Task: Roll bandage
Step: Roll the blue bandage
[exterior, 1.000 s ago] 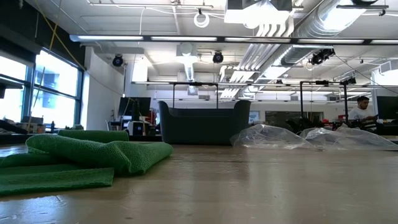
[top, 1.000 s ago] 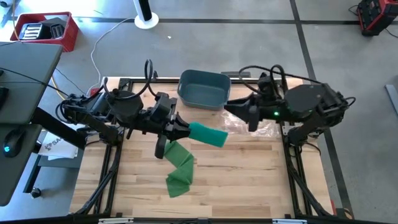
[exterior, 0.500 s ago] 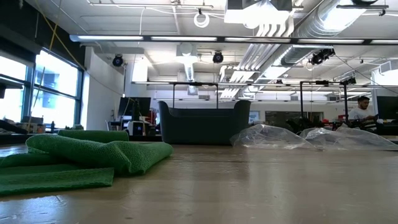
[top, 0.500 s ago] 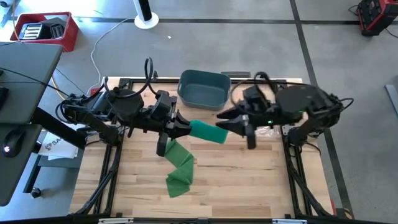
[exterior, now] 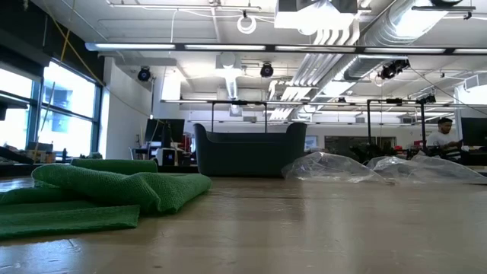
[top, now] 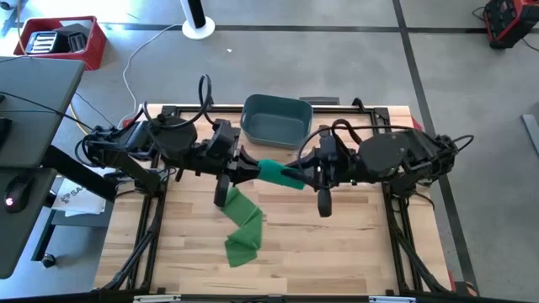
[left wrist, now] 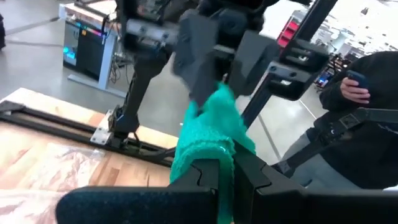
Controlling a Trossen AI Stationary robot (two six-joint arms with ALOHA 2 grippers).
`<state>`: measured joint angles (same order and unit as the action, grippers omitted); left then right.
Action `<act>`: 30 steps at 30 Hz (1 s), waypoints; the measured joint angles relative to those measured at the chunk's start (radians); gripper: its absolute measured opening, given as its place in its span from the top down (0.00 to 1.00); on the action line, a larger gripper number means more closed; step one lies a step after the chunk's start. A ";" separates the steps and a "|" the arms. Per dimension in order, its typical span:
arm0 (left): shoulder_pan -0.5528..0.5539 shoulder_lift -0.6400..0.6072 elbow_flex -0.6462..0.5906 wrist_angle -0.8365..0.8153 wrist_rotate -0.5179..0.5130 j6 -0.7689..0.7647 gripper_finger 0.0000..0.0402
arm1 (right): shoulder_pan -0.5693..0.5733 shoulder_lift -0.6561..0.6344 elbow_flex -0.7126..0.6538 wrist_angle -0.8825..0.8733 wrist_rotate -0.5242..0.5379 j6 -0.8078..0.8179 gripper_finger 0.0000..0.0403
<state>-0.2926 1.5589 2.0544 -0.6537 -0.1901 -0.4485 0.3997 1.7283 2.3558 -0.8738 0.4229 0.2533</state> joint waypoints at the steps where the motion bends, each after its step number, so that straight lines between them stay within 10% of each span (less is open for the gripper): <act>1: 0.004 0.000 0.000 -0.008 0.005 -0.007 0.99 | 0.005 0.000 0.000 0.012 0.008 -0.023 0.97; 19: 0.005 0.000 0.002 -0.088 0.117 0.032 0.99 | 0.023 -0.045 -0.002 0.111 0.366 -0.073 1.00; 30: -0.012 0.000 0.000 0.000 0.195 0.123 0.99 | -0.046 -0.034 -0.005 -0.022 0.203 0.164 1.00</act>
<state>-0.3049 1.5589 2.0548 -0.6540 0.0051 -0.3252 0.3541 1.6941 2.3511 -0.8957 0.6263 0.4178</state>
